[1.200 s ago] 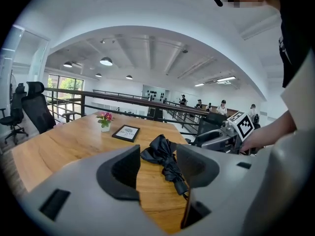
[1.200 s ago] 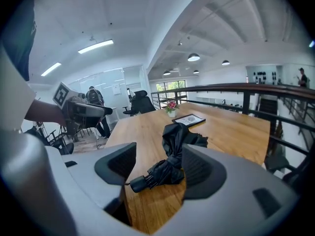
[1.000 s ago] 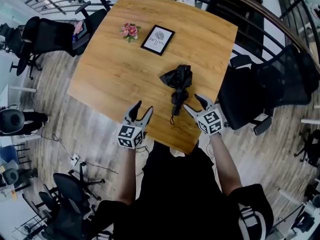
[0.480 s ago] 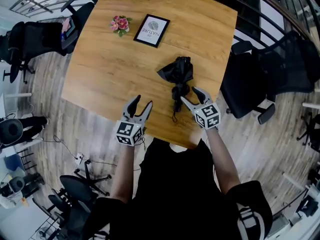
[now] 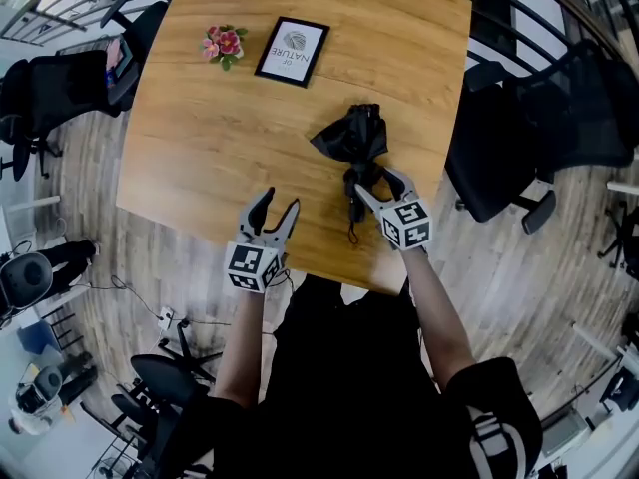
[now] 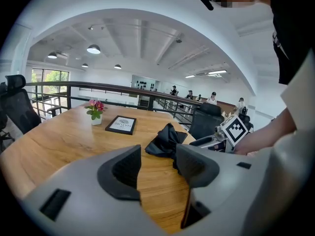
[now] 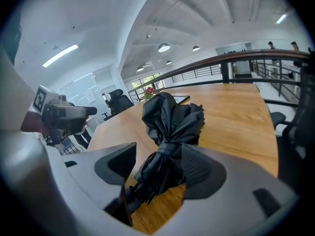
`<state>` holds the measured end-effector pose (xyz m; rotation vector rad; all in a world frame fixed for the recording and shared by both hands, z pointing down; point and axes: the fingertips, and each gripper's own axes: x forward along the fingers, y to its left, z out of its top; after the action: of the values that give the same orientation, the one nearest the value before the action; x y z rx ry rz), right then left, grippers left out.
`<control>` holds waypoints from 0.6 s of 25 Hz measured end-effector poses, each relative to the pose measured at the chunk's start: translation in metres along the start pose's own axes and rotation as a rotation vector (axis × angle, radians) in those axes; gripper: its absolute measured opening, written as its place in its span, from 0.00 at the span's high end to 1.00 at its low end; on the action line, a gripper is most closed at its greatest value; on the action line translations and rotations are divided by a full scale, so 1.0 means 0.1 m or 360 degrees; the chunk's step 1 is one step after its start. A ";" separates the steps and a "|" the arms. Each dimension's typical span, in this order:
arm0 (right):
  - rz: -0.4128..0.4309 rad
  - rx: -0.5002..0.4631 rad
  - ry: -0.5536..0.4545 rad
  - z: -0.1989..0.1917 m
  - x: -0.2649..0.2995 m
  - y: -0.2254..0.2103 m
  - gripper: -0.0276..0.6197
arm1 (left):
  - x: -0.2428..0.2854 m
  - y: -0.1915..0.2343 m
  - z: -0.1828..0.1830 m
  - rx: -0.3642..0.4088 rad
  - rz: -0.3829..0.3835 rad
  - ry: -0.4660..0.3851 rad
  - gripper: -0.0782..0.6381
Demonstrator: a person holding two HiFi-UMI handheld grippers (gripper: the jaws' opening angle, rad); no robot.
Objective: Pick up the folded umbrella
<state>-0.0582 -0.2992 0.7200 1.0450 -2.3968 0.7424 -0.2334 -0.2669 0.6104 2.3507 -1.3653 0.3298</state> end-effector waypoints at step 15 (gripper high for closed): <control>-0.0224 0.0061 0.0069 -0.09 0.45 -0.15 0.47 | 0.01 0.28 -0.14 -0.0010 0.0001 0.0058 0.56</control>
<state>-0.0741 -0.3261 0.7572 1.1874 -2.2539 0.7558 -0.2570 -0.2739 0.6296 2.3279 -1.3485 0.3664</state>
